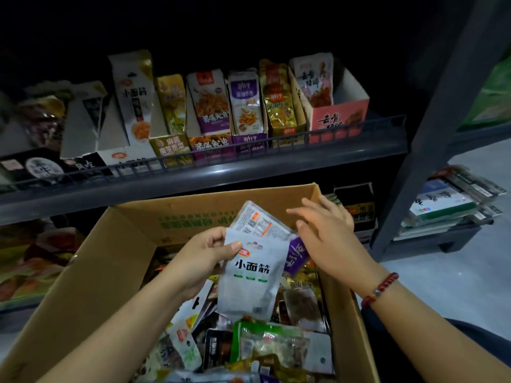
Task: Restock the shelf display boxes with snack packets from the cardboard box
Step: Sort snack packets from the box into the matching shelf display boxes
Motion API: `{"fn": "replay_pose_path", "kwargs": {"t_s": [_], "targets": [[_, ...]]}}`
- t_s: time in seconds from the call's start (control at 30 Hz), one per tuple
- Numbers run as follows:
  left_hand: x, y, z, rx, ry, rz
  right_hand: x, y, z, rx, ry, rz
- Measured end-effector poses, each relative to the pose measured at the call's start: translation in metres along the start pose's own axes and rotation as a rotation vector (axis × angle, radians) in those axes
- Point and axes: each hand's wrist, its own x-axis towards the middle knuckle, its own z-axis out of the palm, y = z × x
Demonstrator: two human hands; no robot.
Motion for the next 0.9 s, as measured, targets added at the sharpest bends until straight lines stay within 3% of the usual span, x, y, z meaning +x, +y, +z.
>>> {"fn": "replay_pose_path", "kwargs": {"t_s": [0.2, 0.33, 0.63, 0.73, 0.9], "targets": [[-0.020, 0.012, -0.003, -0.263, 0.212, 0.117, -0.003, -0.024, -0.006, 0.529, -0.046, -0.043], [-0.022, 0.018, -0.008, -0.366, 0.286, 0.144, 0.008, -0.027, 0.002, 0.636, -0.090, 0.033], [-0.011, 0.015, -0.037, -0.643, 0.356, -0.015, 0.026, -0.035, 0.009, 1.017, 0.138, 0.218], [-0.007, 0.013, -0.044, -0.691, 0.313, -0.022, 0.028, -0.036, 0.006, 0.924, 0.186, 0.105], [-0.007, 0.016, -0.048, -0.743, 0.267, 0.010, 0.027, -0.036, 0.010, 0.654, 0.109, -0.141]]}}
